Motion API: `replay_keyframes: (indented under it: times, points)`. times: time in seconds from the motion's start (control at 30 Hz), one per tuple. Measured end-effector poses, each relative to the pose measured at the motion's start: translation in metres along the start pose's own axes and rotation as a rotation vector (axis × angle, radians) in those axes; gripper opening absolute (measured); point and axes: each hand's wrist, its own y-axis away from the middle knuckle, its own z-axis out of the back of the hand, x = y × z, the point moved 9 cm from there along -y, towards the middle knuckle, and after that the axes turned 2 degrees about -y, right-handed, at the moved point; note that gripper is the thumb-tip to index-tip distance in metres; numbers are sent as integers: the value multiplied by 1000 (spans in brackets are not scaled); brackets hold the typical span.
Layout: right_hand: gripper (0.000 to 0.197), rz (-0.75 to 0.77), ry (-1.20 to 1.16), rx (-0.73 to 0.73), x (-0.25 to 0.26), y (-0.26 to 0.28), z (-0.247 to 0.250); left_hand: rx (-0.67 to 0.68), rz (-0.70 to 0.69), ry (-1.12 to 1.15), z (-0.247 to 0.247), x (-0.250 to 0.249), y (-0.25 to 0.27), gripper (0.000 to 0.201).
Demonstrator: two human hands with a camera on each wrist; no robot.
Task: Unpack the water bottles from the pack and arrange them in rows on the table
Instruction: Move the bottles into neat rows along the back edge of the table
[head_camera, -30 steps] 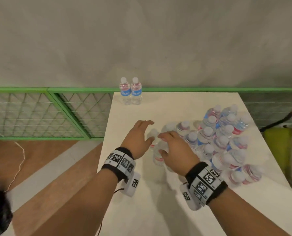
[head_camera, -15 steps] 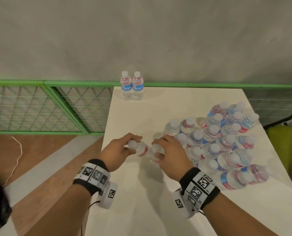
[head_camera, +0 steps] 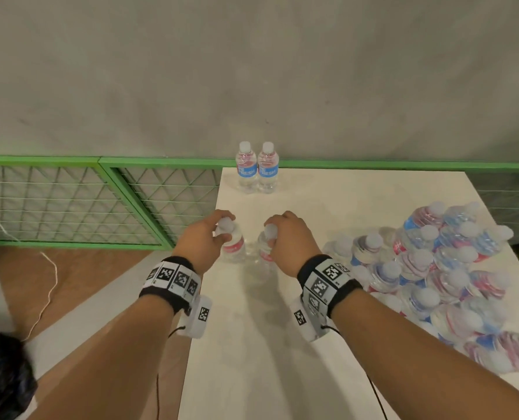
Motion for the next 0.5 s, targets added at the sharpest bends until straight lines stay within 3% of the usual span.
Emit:
replay_keyframes:
  times: [0.27, 0.5]
  points:
    - [20, -144, -15, -129, -11, -74, 28, 22, -3, -63, -7, -19, -80, 38]
    - [20, -211, -87, -198, -28, -135, 37, -42, 27, -45, -1, -25, -128, 42]
